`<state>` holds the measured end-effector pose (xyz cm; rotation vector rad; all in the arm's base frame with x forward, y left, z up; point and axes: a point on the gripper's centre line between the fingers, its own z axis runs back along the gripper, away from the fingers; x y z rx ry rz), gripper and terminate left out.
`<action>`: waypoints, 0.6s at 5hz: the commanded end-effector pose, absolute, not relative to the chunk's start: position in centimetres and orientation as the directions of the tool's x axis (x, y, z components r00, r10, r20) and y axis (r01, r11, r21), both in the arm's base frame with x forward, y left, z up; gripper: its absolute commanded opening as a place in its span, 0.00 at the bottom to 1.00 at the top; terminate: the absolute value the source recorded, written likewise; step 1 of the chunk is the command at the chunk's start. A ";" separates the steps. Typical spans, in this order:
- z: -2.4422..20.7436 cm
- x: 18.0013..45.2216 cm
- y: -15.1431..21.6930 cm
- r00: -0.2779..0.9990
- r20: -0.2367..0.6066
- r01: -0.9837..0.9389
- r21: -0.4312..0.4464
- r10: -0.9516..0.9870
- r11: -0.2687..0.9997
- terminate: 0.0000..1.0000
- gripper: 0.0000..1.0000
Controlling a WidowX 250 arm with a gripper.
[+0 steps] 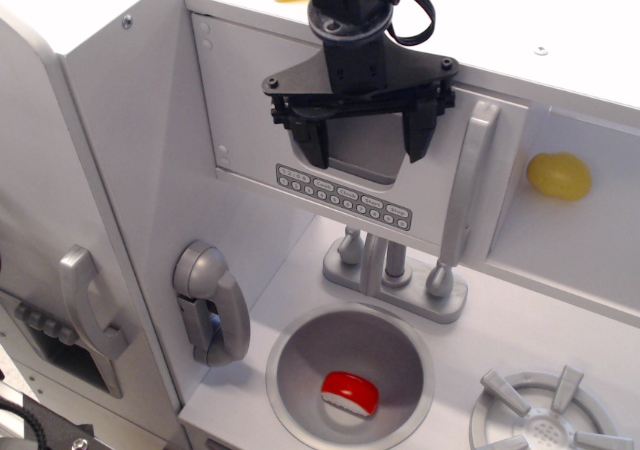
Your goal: Close microwave
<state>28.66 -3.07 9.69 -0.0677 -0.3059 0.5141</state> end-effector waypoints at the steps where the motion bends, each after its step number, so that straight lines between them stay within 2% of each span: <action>1: 9.8 21.3 0.8 0.883 0.238 -0.415 -0.007 0.405 0.910 0.00 1.00; 2: 8.9 18.6 1.8 0.916 0.220 -0.350 0.031 0.335 0.936 0.00 1.00; 3: 8.0 18.0 1.3 0.935 0.190 -0.315 0.050 0.300 0.948 1.00 1.00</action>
